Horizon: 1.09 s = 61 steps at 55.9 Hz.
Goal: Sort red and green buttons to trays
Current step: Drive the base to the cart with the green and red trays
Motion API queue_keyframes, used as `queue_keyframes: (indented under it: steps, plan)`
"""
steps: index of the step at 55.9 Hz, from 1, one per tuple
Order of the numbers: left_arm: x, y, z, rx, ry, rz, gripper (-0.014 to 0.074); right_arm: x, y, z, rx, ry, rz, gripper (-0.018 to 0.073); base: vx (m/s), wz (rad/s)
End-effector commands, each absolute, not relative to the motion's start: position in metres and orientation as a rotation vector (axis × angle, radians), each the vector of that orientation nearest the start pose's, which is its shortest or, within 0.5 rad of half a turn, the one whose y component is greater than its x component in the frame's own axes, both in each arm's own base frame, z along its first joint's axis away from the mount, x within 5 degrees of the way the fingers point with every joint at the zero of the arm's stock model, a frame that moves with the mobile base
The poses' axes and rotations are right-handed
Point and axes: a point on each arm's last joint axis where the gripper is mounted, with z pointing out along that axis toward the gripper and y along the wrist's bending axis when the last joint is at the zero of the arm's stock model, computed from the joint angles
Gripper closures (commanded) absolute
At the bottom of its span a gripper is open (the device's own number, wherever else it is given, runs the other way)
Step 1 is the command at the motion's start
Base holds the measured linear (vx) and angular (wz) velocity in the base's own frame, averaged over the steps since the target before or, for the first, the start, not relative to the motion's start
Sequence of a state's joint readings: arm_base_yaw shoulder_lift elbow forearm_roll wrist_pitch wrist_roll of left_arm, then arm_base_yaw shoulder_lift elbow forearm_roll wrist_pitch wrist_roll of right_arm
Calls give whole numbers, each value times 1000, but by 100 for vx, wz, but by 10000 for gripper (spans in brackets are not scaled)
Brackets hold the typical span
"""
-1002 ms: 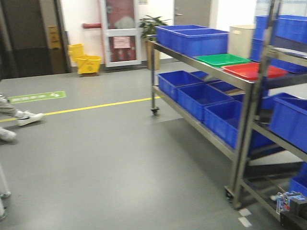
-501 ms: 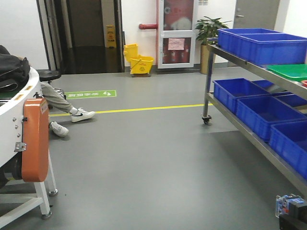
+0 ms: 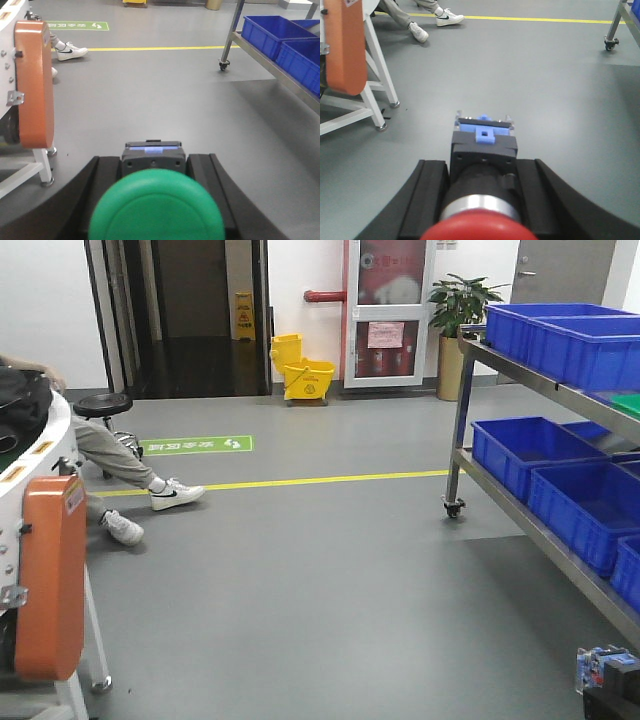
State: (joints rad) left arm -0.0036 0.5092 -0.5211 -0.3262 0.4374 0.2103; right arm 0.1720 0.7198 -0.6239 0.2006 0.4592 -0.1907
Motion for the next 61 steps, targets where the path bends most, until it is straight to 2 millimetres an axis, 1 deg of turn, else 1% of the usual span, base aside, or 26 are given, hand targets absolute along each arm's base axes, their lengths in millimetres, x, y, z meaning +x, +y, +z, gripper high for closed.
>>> queue_keyframes:
  steps: [1,61]
  plan:
    - [108,-11,329,-18,1786,-195,599,144,32,335,-217,1907,186,568,45,-2]
    - [109,-11,329,-18,1790,-195,599,144,32,335,-218,1911,186,568,48,1]
